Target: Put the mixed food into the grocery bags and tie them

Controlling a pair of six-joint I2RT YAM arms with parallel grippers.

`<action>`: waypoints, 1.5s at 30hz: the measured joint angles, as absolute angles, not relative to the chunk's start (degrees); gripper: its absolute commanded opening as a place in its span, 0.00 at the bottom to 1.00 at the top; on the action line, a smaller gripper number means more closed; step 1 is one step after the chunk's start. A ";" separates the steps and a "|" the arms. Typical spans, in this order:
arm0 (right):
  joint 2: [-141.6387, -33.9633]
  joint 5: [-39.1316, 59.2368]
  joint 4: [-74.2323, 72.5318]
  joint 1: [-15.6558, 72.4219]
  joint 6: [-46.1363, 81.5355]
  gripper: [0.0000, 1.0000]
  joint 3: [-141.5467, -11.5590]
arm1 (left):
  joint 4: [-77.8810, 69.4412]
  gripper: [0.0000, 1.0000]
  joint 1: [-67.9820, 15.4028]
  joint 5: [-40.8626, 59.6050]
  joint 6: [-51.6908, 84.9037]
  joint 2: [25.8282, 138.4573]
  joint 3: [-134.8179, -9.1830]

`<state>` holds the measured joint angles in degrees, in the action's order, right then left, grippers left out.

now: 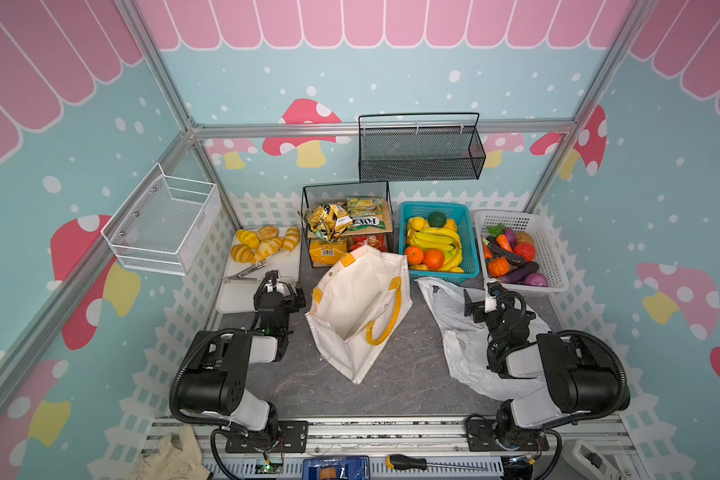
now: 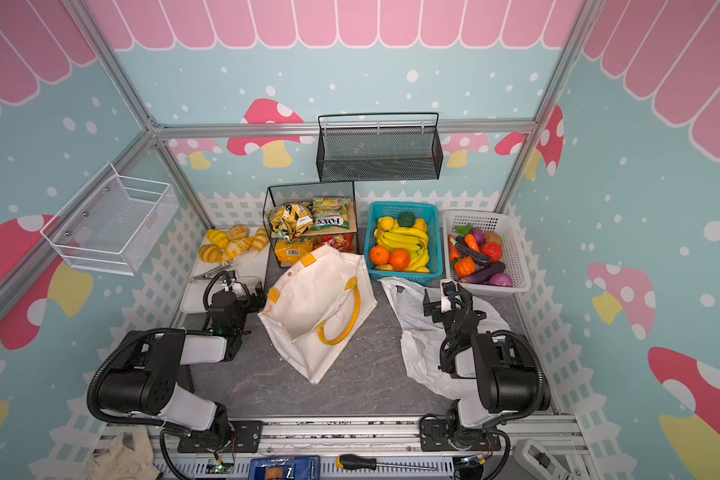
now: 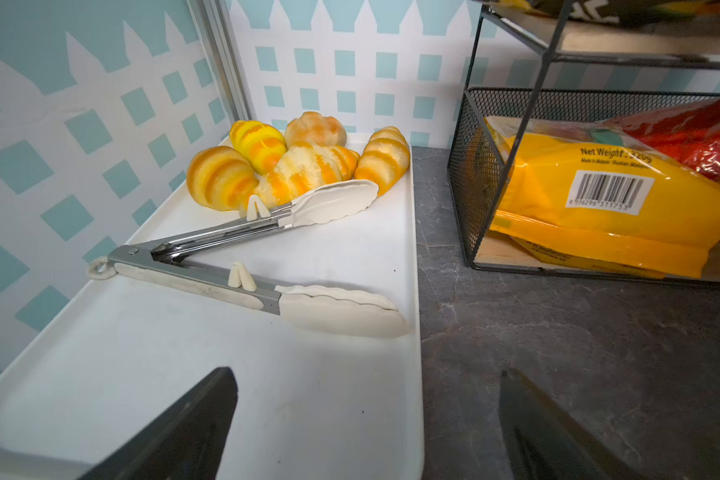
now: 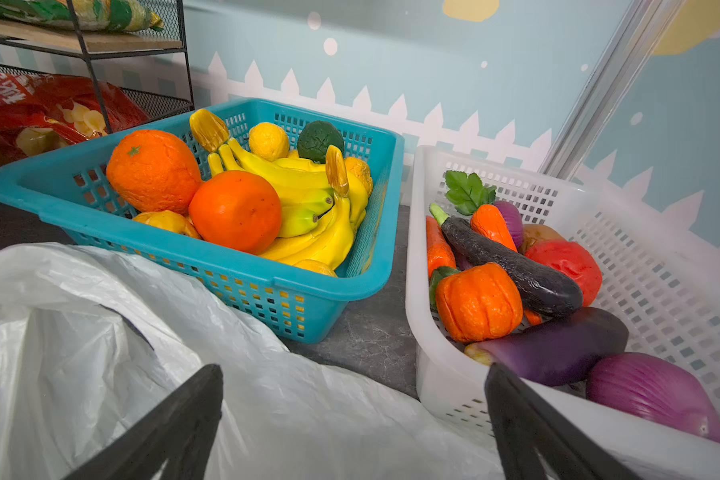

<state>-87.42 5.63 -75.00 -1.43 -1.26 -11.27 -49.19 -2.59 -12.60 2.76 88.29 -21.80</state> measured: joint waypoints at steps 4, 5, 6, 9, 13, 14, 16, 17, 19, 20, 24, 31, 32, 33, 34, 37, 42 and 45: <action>-87.42 5.58 -74.98 -1.43 -1.26 1.00 -11.27 | -49.19 1.00 -2.59 -12.62 2.76 88.29 -21.80; -87.42 5.56 -74.98 -1.43 -1.26 0.99 -11.27 | -49.19 1.00 -2.59 -12.60 2.76 88.29 -21.80; -87.42 5.56 -74.98 -1.43 -1.26 1.00 -11.27 | -49.19 1.00 -2.59 -12.60 2.76 88.29 -21.80; -87.42 5.06 -74.91 -1.43 -1.21 1.00 -11.29 | -49.19 1.00 -2.59 -12.62 2.76 88.29 -21.80; -87.42 3.29 -74.72 -1.43 -0.82 0.99 -11.29 | -49.19 1.00 -2.59 -12.60 2.76 88.29 -21.80; -87.42 2.94 -74.70 -1.43 -0.78 1.00 -11.29 | -49.19 1.00 -2.59 -12.60 2.76 88.29 -21.80; -87.42 2.52 -74.67 -1.43 -0.73 1.00 -11.29 | -49.19 1.00 -2.59 -12.60 2.76 88.29 -21.80; -87.42 2.37 -74.65 -1.43 -0.62 1.00 -11.29 | -49.19 1.00 -2.59 -12.60 2.76 88.29 -21.80; -87.42 2.22 -74.63 -1.43 -0.58 1.00 -11.29 | -49.19 1.00 -2.59 -12.60 2.76 88.29 -21.80; -87.42 2.13 -74.61 -1.43 -0.58 0.99 -11.29 | -49.19 1.00 -2.59 -12.60 2.76 88.29 -21.80; -87.42 1.96 -74.61 -1.43 -0.58 1.00 -11.29 | -49.19 1.00 -2.59 -12.60 2.76 88.29 -21.80; -83.72 -1.65 -72.27 -1.02 0.05 0.99 -10.83 | -46.54 1.00 -2.59 -15.53 3.62 86.11 -21.82; -80.38 -3.36 -69.97 -0.69 0.49 0.99 -10.66 | -44.27 1.00 -2.59 -17.12 4.25 83.85 -21.89; -76.62 -5.19 -67.72 -0.34 1.50 0.99 -10.68 | -42.09 1.00 -2.59 -18.79 4.86 81.38 -22.20; -72.10 -7.16 -65.08 -0.05 3.44 0.99 -10.81 | -39.44 1.00 -2.59 -21.06 6.13 78.46 -22.94; -60.93 -11.07 -58.37 0.12 10.46 0.96 -12.08 | -30.79 0.99 -2.04 -26.04 11.88 70.46 -27.20; -53.76 -11.88 -42.26 3.33 20.43 0.94 -20.51 | -18.85 0.93 -1.19 -20.51 24.71 58.28 -32.21; -55.35 -9.04 -33.23 9.80 20.62 0.94 -27.66 | -9.82 0.91 -2.07 -9.98 29.04 56.05 -38.20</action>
